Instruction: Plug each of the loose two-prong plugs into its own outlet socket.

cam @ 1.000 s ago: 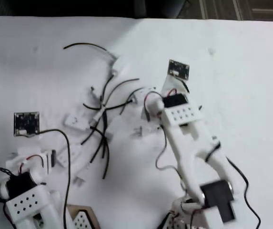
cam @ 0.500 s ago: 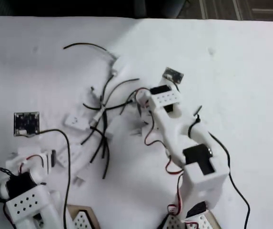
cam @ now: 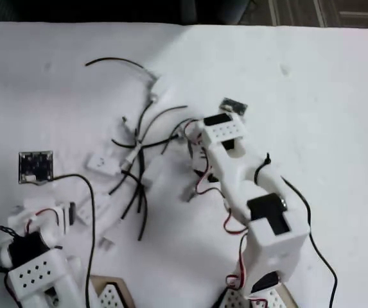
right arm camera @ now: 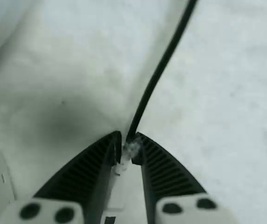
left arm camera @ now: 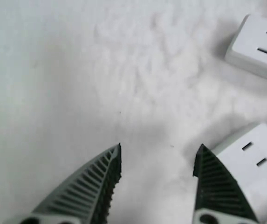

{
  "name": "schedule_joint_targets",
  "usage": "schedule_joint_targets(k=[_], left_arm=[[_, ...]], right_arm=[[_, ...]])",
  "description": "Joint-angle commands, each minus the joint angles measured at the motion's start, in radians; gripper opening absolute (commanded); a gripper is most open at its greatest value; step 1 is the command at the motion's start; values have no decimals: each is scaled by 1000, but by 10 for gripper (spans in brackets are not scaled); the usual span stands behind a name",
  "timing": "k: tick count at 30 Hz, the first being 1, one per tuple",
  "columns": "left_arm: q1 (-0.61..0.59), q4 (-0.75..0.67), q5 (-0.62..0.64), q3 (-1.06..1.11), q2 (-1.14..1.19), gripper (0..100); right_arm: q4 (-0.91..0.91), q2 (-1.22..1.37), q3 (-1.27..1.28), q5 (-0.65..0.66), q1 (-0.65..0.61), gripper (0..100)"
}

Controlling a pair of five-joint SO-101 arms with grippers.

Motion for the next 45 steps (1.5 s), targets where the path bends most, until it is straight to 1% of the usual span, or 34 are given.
schedule_joint_targets(k=[1,5,8,10,12,15,19,24,28,34,38,45], left_arm=[[10,-40,-9,2,-13,257],[10,-40,-9,2,-13,256],[10,-40,-9,2,-13,256],[10,-40,-9,2,-13,256],[10,-40,-9,2,-13,256],[10,-40,-9,2,-13,256],[10,-40,-9,2,-13,256],[10,-41,-9,2,-13,256],[10,-43,-9,2,-13,256],[10,-43,-9,2,-13,256],[10,-43,-9,2,-13,256],[10,-43,-9,2,-13,256]], right_arm=[[35,-134,-21,161,2,16],[47,-186,-20,448,38,16],[2,-174,-17,680,84,16],[-38,-139,-5,792,110,16],[-74,-87,2,850,120,17],[-93,-4,-5,881,117,17],[-93,39,-6,882,104,30],[-39,38,-6,879,97,159],[7,38,-29,878,93,153],[156,38,-114,876,97,154],[228,38,-124,876,93,154],[246,48,-115,876,90,152]])
